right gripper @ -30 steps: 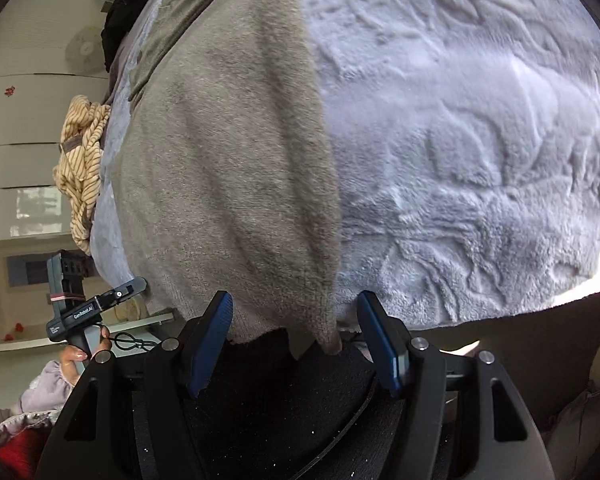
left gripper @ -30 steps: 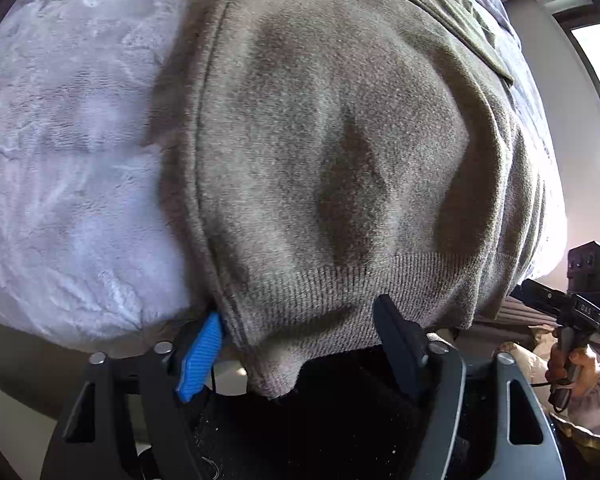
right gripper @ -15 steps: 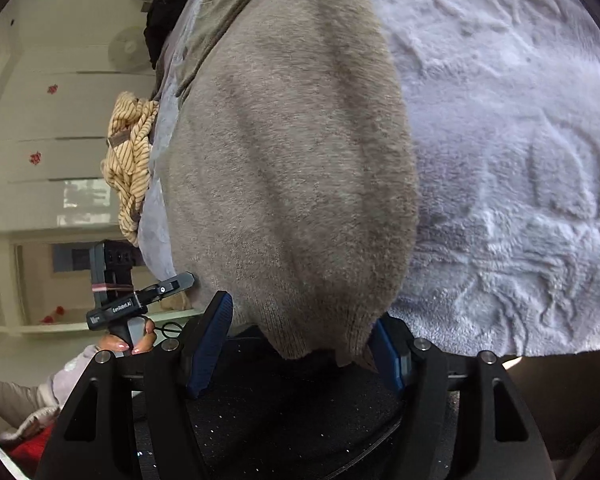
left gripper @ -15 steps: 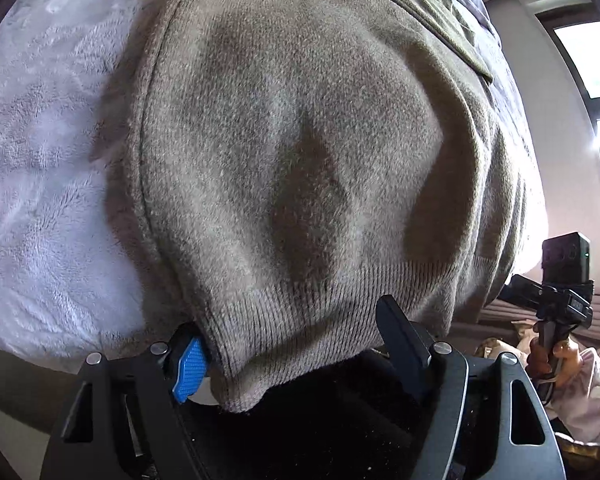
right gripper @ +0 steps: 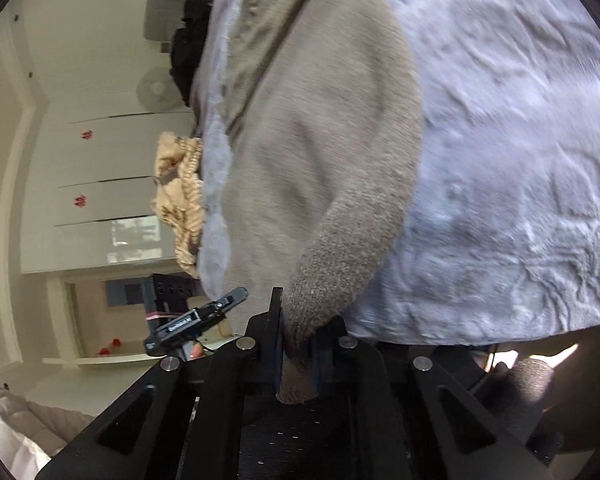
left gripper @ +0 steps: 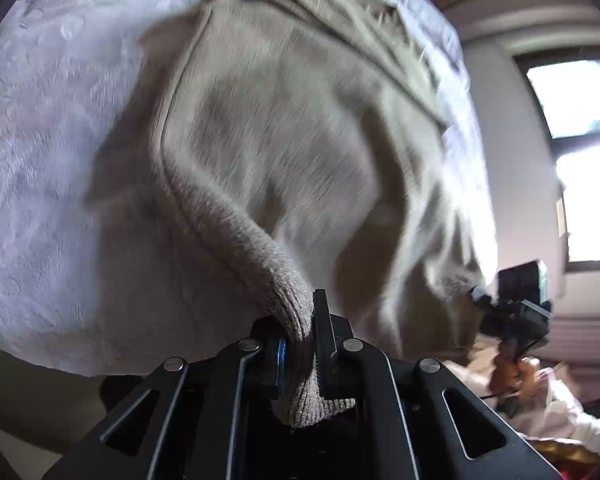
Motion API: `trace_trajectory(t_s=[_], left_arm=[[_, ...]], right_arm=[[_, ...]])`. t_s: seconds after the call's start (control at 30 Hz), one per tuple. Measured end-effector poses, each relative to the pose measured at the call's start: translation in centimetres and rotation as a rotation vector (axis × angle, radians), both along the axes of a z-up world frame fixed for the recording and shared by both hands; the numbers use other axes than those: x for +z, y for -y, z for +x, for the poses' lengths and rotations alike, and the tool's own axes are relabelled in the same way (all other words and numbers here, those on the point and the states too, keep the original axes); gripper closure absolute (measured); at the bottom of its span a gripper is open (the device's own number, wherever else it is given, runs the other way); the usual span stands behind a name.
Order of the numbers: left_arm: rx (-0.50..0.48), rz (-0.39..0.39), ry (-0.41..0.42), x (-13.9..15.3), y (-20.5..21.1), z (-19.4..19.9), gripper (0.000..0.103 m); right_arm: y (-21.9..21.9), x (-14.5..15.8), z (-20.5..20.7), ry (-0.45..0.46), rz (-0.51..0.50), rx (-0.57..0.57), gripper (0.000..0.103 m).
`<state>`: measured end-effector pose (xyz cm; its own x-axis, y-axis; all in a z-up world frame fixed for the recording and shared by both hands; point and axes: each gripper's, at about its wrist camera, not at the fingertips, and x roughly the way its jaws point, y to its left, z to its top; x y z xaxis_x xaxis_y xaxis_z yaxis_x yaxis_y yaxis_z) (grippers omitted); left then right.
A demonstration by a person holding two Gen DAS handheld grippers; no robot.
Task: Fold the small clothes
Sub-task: 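Grasp the sweater hem with the left tool while the right tool grasps the hem too, then lift the held hem with both tools and fold it toward the collar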
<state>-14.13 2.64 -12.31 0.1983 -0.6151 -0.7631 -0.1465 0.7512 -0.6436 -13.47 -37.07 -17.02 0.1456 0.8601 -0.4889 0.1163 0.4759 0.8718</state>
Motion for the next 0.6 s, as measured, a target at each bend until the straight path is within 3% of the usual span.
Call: trace_trajectory(t_s=[0.33, 0.6], left_arm=[[0.122, -0.130, 0.124, 4.5, -3.4, 4.3, 0.092], [0.189, -0.146, 0.237, 8.8, -5.2, 9.9, 0.092]], right_arm=[[-1.4, 6.2, 4.8, 0.129, 0.145, -0.066, 0.092], [-1.4, 10.7, 11.3, 0.222, 0.214, -0.095, 0.092]])
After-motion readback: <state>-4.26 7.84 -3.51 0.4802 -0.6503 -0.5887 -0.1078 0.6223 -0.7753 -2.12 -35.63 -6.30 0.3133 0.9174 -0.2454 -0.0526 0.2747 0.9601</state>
